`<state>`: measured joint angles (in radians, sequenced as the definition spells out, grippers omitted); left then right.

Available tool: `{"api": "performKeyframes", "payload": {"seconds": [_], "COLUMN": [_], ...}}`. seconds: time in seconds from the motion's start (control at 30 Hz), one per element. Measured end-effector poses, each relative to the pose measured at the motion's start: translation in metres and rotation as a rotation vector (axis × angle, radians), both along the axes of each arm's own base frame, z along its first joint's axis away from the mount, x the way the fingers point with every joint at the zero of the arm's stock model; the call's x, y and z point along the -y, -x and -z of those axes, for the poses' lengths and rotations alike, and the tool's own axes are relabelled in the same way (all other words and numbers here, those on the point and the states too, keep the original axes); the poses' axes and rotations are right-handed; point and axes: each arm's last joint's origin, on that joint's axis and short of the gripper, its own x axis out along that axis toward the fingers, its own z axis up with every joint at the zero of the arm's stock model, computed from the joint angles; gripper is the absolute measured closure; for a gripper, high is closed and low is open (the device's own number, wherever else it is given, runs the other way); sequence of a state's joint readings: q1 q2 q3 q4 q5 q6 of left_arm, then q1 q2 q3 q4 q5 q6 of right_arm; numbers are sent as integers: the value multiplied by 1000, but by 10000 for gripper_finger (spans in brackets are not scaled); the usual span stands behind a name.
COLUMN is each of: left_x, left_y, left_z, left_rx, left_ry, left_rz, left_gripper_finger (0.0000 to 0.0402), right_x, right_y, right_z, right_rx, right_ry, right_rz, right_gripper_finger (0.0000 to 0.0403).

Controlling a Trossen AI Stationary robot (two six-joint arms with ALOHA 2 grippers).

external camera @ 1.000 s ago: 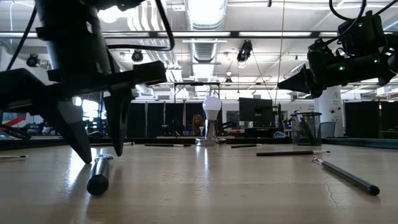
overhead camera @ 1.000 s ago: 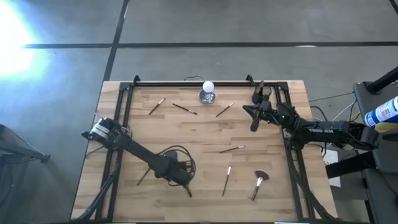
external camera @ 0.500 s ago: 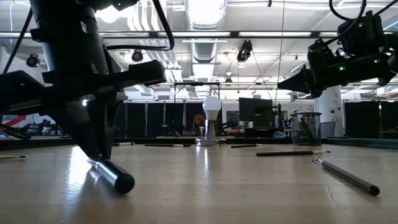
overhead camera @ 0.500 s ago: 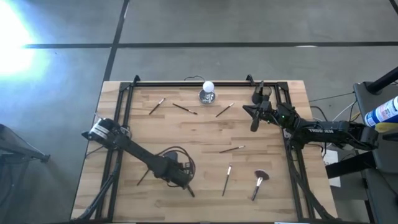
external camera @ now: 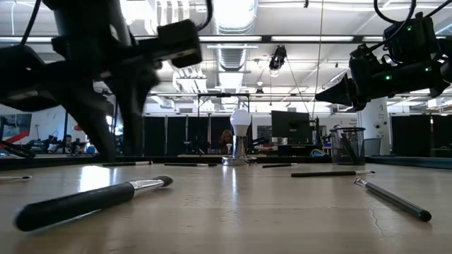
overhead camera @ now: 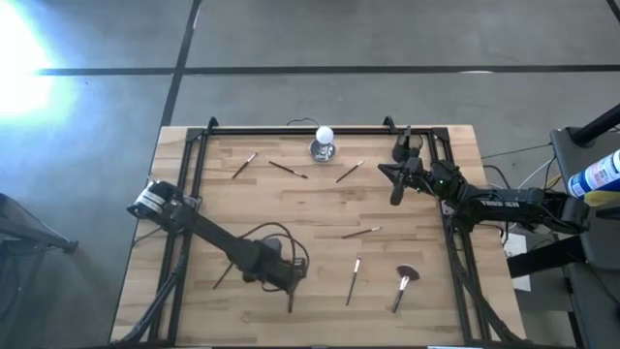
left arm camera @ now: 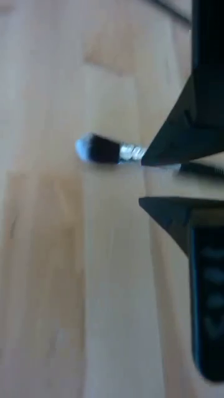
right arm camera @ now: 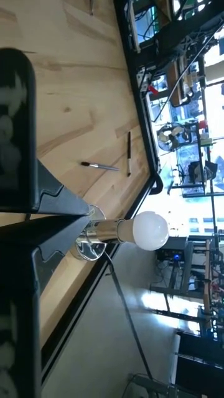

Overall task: Put items in baskets/containers
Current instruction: Put the black foundation brush into the black pen holder

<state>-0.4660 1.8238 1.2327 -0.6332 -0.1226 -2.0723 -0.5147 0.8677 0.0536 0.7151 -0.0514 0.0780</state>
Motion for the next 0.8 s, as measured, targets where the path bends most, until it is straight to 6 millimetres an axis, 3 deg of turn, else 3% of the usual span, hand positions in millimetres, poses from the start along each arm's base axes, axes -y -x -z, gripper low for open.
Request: {"api": "performKeyframes", "payload": {"seconds": [0.2,0.37,0.57,0.8], "left_x": [6,11,15,14], "left_y": [-15,-24,-35,-36], "left_z": [22,29,27,39], "left_rx": [49,3,-128,-194], "left_ry": [-10,-65,-155,-208], "left_rz": [46,113,234,259], "left_gripper_finger": [245,233,245,312], "right_x": [0,0,0,0], "right_y": [0,0,0,1], "right_z": [0,0,0,1], "right_rx": [-1,-2,-2,-5], "right_ry": [2,2,2,0], "right_rz": [0,0,-1,-1], "right_gripper_finger": [394,394,394,394]}}
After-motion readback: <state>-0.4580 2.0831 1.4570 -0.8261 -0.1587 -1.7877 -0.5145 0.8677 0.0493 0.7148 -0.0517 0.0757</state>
